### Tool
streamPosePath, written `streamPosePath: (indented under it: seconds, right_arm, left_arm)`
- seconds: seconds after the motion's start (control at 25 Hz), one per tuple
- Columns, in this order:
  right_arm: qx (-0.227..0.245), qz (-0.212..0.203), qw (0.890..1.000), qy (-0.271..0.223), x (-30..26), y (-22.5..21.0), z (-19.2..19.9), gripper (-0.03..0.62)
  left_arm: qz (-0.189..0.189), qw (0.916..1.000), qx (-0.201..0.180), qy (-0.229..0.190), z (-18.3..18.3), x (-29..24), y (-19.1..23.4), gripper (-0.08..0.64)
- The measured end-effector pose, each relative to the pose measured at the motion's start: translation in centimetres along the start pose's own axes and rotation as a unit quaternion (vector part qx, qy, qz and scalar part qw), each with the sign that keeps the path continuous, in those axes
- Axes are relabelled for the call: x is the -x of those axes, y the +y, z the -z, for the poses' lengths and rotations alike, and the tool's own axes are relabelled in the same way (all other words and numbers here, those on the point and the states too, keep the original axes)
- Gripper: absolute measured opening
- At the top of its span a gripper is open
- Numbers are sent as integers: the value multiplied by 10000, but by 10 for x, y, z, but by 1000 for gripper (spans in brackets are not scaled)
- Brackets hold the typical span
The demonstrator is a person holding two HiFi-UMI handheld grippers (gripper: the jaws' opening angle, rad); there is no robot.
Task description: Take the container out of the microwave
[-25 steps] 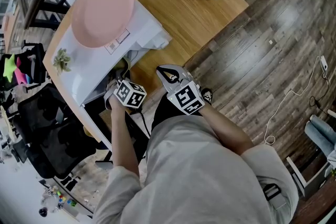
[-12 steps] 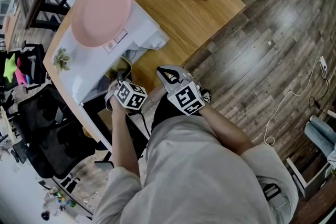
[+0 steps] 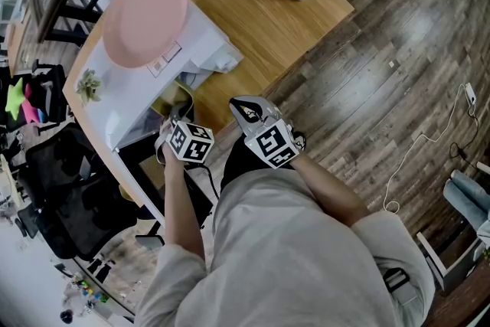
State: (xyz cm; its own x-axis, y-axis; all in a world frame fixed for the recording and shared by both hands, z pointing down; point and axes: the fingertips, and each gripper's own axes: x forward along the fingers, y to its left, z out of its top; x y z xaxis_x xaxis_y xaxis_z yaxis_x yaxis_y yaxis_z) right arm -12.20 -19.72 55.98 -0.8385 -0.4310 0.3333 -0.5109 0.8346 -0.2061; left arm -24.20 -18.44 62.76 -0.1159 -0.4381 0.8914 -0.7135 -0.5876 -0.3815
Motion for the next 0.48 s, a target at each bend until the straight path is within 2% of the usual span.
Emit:
streamPosePath:
  seconds: [0.48]
  right_arm:
    - [22, 75, 10000, 8, 17, -7, 3, 11]
  left_arm:
    - [34, 9984, 427, -357, -17, 13, -15, 8]
